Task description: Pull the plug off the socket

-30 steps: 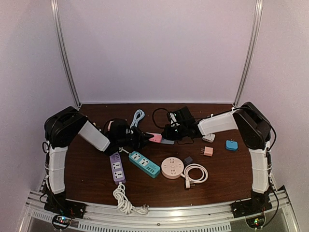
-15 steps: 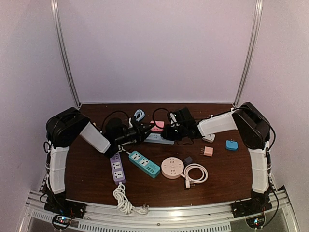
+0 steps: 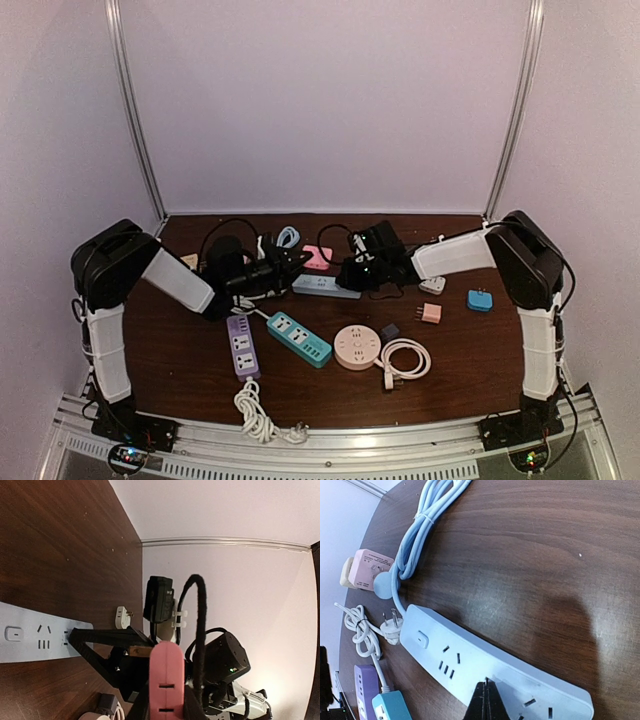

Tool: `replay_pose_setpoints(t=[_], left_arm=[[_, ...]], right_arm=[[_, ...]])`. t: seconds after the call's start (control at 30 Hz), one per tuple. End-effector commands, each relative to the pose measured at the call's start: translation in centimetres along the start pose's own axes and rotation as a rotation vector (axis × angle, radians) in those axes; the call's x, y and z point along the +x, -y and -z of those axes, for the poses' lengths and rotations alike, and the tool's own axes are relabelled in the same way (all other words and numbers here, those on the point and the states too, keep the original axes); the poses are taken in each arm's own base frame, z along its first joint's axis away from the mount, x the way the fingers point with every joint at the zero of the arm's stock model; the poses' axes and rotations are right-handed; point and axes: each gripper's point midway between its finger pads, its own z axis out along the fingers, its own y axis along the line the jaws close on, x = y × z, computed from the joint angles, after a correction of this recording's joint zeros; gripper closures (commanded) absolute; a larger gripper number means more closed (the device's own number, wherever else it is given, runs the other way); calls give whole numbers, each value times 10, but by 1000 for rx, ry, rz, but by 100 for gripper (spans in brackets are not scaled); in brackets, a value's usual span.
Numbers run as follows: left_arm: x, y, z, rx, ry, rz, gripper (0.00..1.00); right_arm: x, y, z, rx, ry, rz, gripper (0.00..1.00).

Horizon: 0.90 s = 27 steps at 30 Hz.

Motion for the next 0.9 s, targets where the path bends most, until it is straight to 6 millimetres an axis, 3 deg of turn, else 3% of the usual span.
replay_pose_setpoints(t=[0.0,0.17,0.43,0.63,0.87], left_arm=[[-6,16,16,-40,-4,-146,100],[1,3,36,-150,-21,-220,100],[-8,0,94,-435,22,-424,100],[-18,7,160,-721,115,-576,100],[-27,-10,256,-1121,235,-642,100]], right_arm=[[7,2,19,70,-45,21,100],[-17,-12,43,78,20,63,99],[-39,-23,89,109,115,110,86],[-45,-21,123,153,176,132,62],[-42,-19,155,162,234,125,35]])
